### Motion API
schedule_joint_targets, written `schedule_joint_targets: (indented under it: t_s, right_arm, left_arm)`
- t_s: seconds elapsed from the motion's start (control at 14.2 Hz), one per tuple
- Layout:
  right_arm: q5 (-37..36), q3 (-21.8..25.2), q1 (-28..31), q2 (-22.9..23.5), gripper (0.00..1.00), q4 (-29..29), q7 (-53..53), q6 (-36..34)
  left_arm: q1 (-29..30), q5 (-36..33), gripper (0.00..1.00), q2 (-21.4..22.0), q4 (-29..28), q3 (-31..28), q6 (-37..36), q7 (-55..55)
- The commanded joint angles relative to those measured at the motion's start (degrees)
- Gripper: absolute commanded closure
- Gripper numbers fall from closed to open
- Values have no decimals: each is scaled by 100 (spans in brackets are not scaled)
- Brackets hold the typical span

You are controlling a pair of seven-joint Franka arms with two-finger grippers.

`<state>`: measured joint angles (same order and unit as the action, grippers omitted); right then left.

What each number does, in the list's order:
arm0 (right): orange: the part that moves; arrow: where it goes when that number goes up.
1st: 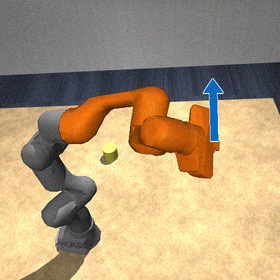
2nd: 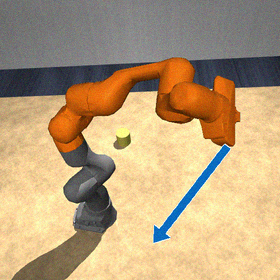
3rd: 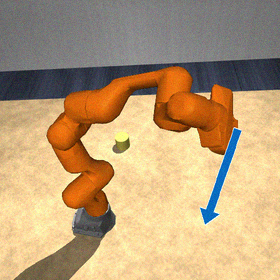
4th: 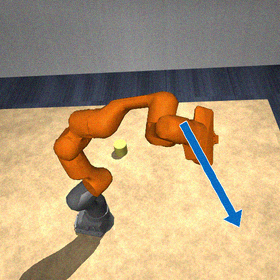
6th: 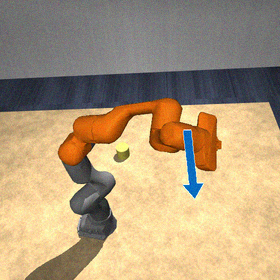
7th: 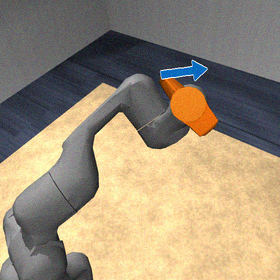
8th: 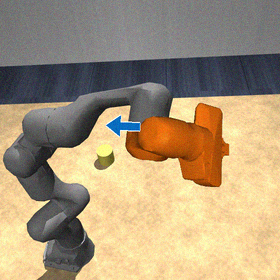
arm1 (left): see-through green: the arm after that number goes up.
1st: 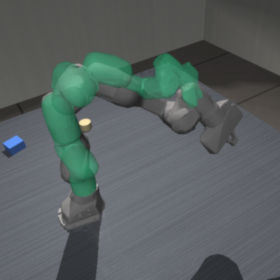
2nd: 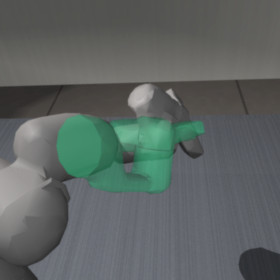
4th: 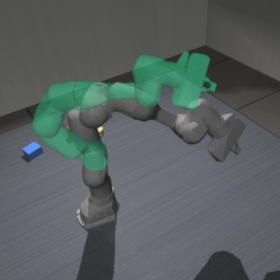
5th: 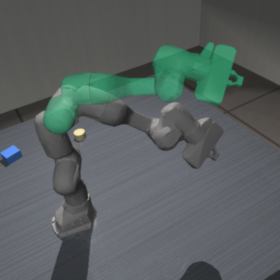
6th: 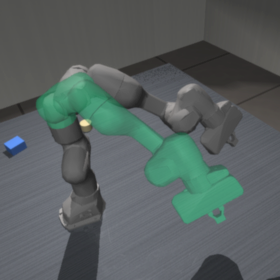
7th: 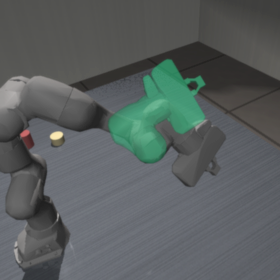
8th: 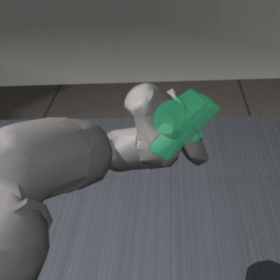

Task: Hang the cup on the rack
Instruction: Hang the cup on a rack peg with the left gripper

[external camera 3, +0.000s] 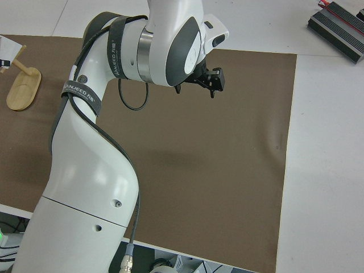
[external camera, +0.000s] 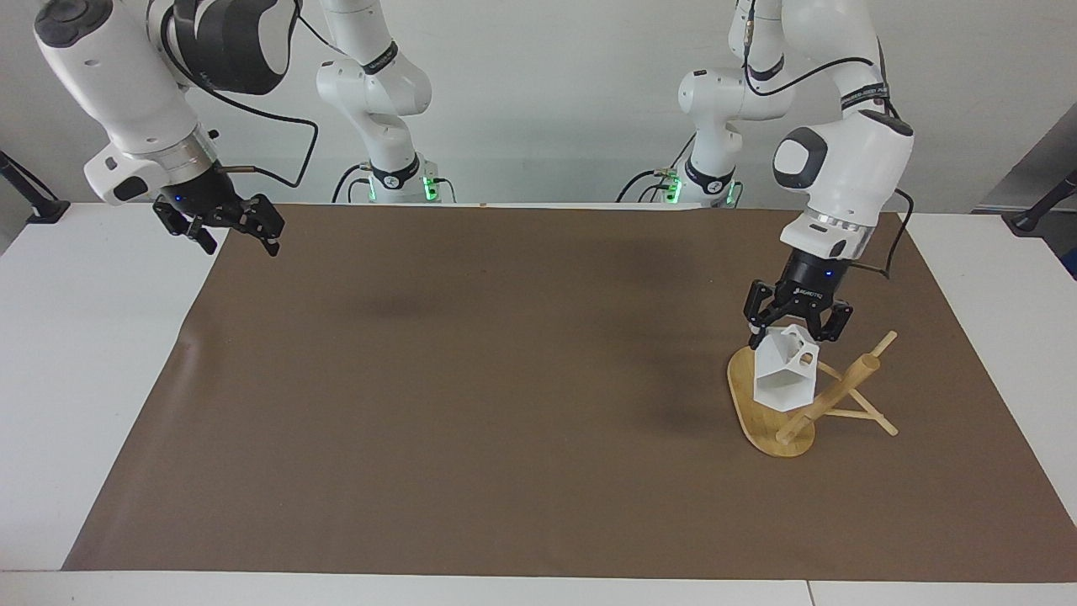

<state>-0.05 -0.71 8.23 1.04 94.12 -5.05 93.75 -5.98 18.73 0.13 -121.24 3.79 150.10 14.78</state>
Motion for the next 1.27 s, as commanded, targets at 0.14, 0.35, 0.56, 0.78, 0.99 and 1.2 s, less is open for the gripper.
schedule_joint_targets:
  t_s: [0.14, 0.35, 0.56, 0.78, 0.99, 1.2]
  right_arm:
    - [-21, 36, -6, -68, 0, 27, 48, 11]
    - [-13, 36, -50, -77, 0, 18, 65, 11]
    - [-13, 27, -58, -104, 0, 27, 65, -6]
    - [-13, 27, -67, -104, 0, 27, 65, 3]
    - [-13, 27, -67, -104, 0, 18, 65, 3]
    - [-21, 27, -67, -104, 0, 27, 65, 2]
  left_arm:
    - [44, -115, 100, -152, 4, 35, 116, -861]
    - [53, -115, 100, -250, 83, 26, 125, -969]
    - [97, -115, 100, -425, 328, -18, 72, -951]
    - [194, -124, 100, -470, 355, -18, 46, -942]
    - [203, -115, 100, -470, 347, -9, 63, -977]
    - [194, -115, 85, -470, 347, -9, 55, -977]
